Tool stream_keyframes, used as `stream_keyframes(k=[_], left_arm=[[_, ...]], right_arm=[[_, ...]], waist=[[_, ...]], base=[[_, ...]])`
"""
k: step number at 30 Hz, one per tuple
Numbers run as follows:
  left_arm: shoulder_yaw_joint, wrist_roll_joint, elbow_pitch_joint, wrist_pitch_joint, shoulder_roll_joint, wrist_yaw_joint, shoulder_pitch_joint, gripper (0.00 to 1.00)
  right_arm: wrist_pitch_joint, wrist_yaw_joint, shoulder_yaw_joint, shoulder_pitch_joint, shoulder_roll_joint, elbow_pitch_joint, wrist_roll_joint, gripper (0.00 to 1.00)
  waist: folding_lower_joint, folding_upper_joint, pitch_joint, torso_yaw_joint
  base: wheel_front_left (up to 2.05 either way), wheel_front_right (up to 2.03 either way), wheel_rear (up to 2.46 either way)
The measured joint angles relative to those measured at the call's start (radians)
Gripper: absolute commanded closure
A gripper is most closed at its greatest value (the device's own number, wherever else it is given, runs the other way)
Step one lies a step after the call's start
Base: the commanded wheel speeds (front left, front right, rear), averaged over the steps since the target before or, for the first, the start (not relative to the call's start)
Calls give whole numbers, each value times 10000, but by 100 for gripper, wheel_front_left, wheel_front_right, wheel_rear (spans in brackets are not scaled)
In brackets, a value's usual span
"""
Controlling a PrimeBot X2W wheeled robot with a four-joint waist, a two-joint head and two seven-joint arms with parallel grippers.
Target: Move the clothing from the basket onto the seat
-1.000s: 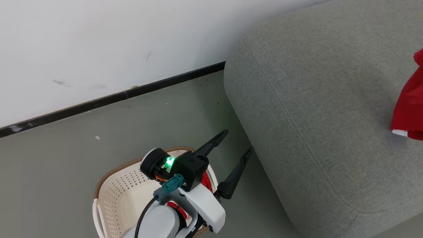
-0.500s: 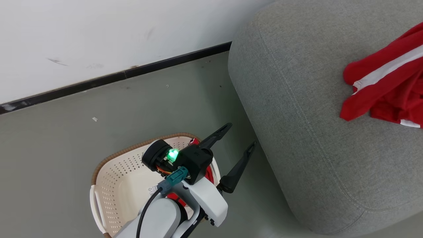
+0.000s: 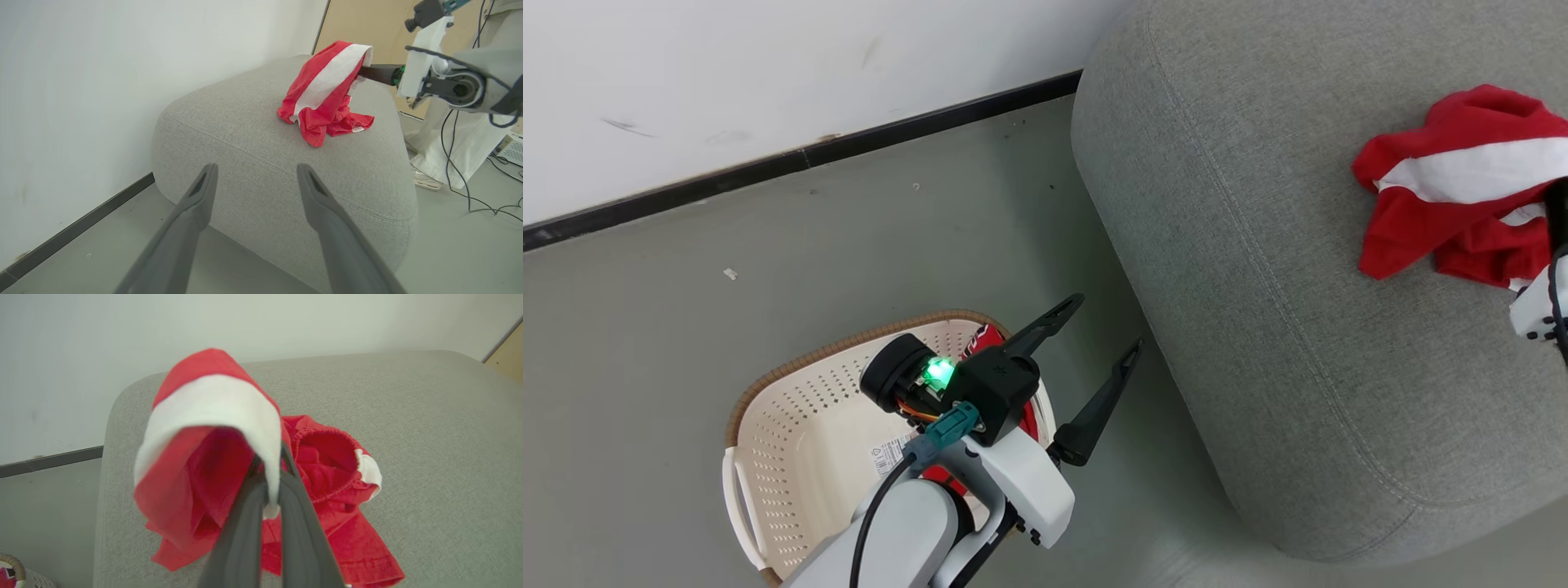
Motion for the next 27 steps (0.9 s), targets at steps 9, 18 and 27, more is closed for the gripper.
stream_keyframes(k=[9, 18, 27], left_arm=[[186, 0, 75, -67, 71, 0, -12, 0], [299, -23, 257, -242, 109, 0, -10, 0], [489, -151, 374, -422, 136, 2, 38, 0]], right_arm=[[-8, 0, 50, 217, 305, 94, 2, 0], [-8, 0, 6, 1063, 309, -558, 27, 0], [-8, 0, -278, 2185, 320, -1515, 130, 0]], waist=[[0, 0, 89, -246], [0, 0, -58, -562], [0, 0, -258, -937]], base=[[0, 0, 0], [0, 0, 0], [0, 0, 0]])
